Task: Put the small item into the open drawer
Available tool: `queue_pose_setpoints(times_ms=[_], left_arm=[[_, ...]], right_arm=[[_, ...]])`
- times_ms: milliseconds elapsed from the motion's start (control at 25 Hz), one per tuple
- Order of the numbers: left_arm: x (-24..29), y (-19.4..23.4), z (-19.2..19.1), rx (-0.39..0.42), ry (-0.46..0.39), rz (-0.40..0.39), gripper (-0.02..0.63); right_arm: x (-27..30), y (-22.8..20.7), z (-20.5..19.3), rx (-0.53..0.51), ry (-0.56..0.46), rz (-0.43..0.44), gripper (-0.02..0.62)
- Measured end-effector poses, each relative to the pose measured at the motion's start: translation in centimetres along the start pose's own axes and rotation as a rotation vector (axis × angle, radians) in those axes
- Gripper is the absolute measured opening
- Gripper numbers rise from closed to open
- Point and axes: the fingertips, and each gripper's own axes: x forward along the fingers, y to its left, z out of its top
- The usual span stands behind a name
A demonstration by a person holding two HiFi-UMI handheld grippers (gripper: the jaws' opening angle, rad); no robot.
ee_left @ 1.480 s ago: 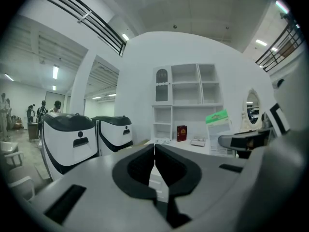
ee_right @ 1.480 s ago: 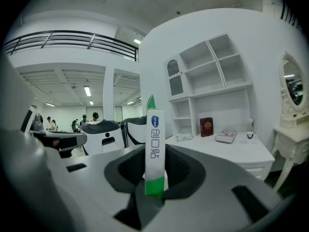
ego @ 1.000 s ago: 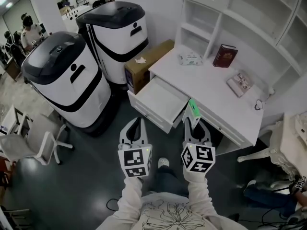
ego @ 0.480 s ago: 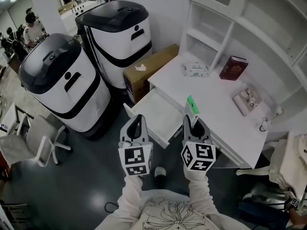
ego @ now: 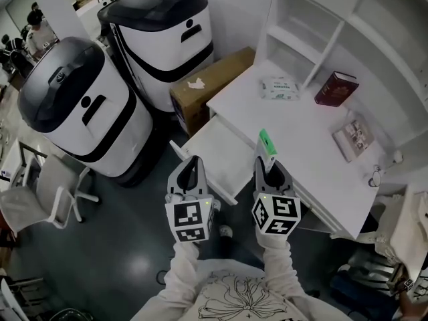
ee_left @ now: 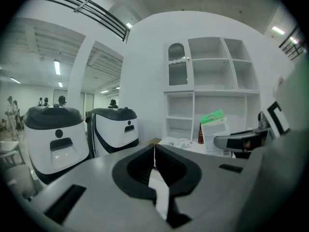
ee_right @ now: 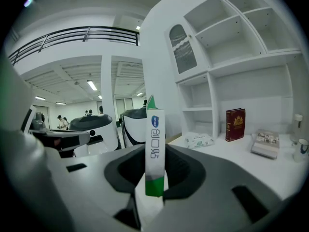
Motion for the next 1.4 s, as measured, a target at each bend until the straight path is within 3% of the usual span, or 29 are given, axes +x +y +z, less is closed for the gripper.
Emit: queue_pose_setpoints(times_ms=[400, 800, 1400], left_arm=[[6.6, 2.3, -1.3, 0.003, 0.083, -0.029, 0.008], [12.4, 3.9, -5.1, -0.011, 0.188, -0.063, 0.008], [18.8, 5.5, -9.5, -0.014, 0.292, -0.100, 0.008]], right_arm=[[6.7, -0.7, -2.2, 0.021, 0.106, -0.020, 0.087], [12.6, -1.0, -6.6, 0.022, 0.234, -0.016, 0.087], [18.1, -2.0, -18.1, 0.044, 0.499, -0.002, 0.087]])
